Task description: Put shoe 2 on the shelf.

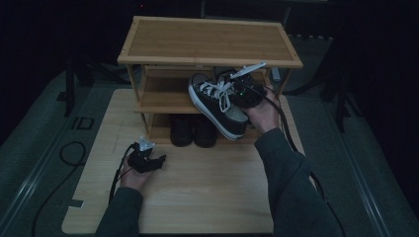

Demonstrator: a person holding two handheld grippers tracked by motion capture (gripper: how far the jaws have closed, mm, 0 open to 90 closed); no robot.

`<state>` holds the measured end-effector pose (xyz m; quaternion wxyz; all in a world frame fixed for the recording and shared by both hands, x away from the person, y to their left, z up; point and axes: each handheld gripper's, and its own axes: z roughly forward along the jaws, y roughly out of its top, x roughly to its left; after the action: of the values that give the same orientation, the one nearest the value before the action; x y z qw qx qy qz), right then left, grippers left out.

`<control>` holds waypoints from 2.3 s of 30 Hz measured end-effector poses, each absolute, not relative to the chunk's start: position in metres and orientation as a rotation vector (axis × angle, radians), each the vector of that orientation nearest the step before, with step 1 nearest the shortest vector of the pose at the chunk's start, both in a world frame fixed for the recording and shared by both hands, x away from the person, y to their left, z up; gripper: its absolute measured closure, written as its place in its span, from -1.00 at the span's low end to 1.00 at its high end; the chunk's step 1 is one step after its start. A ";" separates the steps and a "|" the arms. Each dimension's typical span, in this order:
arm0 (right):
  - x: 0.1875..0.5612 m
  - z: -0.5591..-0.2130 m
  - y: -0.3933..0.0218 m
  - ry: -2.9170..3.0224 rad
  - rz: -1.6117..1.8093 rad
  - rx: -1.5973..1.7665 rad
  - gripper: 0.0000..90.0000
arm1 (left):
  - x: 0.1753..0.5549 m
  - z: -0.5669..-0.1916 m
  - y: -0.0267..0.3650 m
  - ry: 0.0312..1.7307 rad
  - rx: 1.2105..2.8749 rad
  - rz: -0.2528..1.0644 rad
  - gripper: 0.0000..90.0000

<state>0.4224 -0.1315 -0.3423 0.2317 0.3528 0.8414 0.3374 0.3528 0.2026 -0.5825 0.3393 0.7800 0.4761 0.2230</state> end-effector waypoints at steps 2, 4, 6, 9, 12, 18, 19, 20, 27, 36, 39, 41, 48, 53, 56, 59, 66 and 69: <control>0.422 -0.342 -0.129 2.279 0.930 0.997 0.88 | 0.353 -0.582 0.203 1.240 2.031 0.581 -0.21; 0.422 -0.343 -0.128 2.242 0.928 1.026 0.88 | 0.353 -0.582 0.203 1.239 2.031 0.581 -0.21; 0.423 -0.344 -0.125 2.213 0.904 1.049 0.88 | 0.353 -0.582 0.203 1.239 2.032 0.581 -0.21; 0.423 -0.347 -0.121 2.158 0.862 1.072 0.73 | 0.353 -0.582 0.203 1.238 2.031 0.580 -0.21; 0.423 -0.348 -0.121 2.147 0.837 1.058 0.49 | 0.352 -0.582 0.203 1.238 2.034 0.580 -0.21; 0.425 -0.341 -0.132 2.238 0.849 0.965 0.28 | 0.352 -0.582 0.203 1.238 2.034 0.580 -0.21; 0.426 -0.340 -0.135 2.245 0.860 0.950 0.22 | 0.352 -0.582 0.202 1.238 2.034 0.580 -0.21; 0.426 -0.338 -0.138 2.263 0.868 0.931 0.23 | 0.352 -0.582 0.203 1.238 2.034 0.580 -0.21; 0.425 -0.333 -0.146 2.345 0.867 0.829 0.18 | 0.352 -0.582 0.203 1.237 2.037 0.580 -0.21; 0.416 -0.321 -0.155 2.388 0.976 0.757 0.25 | 0.352 -0.582 0.203 1.236 2.039 0.580 -0.21; 0.416 -0.319 -0.157 2.411 0.975 0.741 0.26 | 0.352 -0.582 0.203 1.236 2.039 0.580 -0.21; 0.415 -0.319 -0.158 2.415 0.977 0.734 0.28 | 0.352 -0.582 0.203 1.235 2.039 0.579 -0.21; 0.411 -0.315 -0.161 2.432 1.024 0.718 0.55 | 0.349 -0.575 0.197 1.222 2.088 0.603 0.17; 0.407 -0.313 -0.163 2.442 1.053 0.693 0.80 | 0.346 -0.557 0.188 1.167 2.089 0.579 0.25; 0.403 -0.312 -0.164 2.466 1.071 0.667 0.98 | 0.347 -0.542 0.182 1.143 2.078 0.547 0.23; 0.400 -0.311 -0.165 2.478 1.122 0.648 1.00 | 0.347 -0.532 0.177 1.129 2.069 0.521 0.19; 0.390 -0.308 -0.163 2.479 1.175 0.591 1.00 | 0.349 -0.509 0.169 1.105 2.044 0.487 0.18; 0.385 -0.307 -0.162 2.479 1.196 0.572 1.00 | 0.350 -0.499 0.166 1.086 2.053 0.495 0.23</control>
<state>0.3847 -0.1616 -0.3073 0.1643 0.2006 0.8699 0.4196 0.3498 0.1657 -0.4986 0.3739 0.8018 0.4241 0.1934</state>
